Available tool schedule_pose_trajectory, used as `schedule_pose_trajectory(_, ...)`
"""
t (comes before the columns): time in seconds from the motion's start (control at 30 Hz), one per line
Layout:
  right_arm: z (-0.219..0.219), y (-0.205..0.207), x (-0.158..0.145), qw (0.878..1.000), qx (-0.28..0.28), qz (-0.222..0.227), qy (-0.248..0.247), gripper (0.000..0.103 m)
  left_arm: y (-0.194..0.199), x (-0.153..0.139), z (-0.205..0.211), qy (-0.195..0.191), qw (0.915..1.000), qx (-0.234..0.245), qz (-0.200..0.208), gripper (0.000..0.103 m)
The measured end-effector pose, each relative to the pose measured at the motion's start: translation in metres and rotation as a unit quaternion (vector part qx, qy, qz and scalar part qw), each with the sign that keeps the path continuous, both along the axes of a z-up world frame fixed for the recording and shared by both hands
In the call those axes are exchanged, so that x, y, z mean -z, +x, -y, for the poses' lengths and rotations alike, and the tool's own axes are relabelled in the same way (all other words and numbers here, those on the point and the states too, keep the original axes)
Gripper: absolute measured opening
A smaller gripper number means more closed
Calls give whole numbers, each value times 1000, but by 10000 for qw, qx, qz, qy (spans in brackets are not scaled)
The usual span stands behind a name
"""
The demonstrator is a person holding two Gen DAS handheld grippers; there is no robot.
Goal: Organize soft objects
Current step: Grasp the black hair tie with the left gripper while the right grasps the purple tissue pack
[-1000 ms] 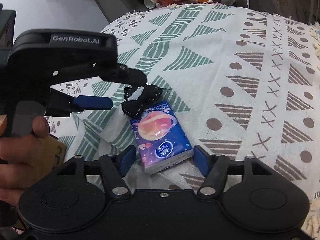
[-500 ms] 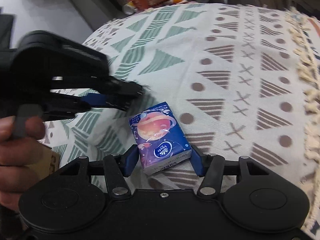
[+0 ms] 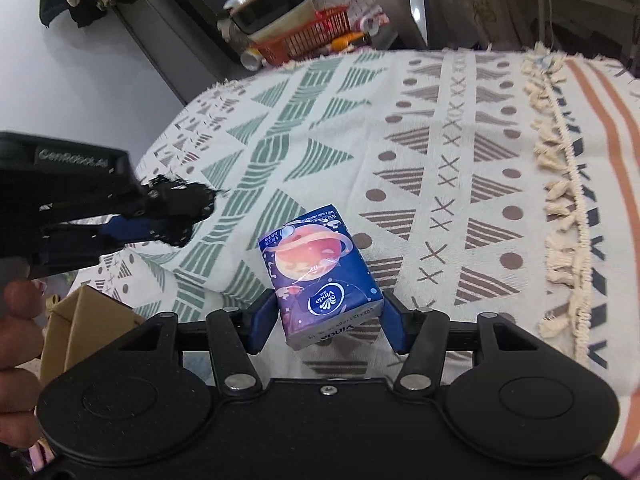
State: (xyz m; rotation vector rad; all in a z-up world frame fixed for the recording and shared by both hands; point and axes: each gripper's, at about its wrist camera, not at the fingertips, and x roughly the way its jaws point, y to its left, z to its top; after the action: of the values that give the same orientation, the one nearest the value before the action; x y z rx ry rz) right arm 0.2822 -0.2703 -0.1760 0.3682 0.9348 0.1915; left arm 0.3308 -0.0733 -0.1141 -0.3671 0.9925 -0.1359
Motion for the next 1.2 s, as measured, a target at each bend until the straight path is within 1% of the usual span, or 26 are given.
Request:
schedule_pose_trajectory(0.1, 1, -8, -11, 9999, 74, 93, -26, 54, -17, -11, -7, -80, 9999, -54, 87, 23)
schedule_pose_trajectory(0.33, -3, -33, -40, 9991, 134, 393, -59, 54, -52, -25, -23, -172, 9996, -132, 194, 23)
schedule_pose_trajectory(0.47, -5, -44, -54, 9985, 155, 520, -61, 54, -73, -34, -32, -91, 9993, -149, 336, 23)
schedule_pose_trajectory(0.73, -14, -69, -82, 9964, 162, 825, 53, 54, -107, -47, -54, -84, 9988, -201, 439, 23)
schedule_pose_trajectory(1.0, -33, -84, -107, 9940, 20, 1083, 135, 54, -134, -66, -84, -15, 9976, -358, 591, 23)
schedule_pose_trajectory(1.2, -51, -92, -115, 9932, -65, 1144, 216, 54, -150, -72, -103, 34, 9970, -461, 617, 23)
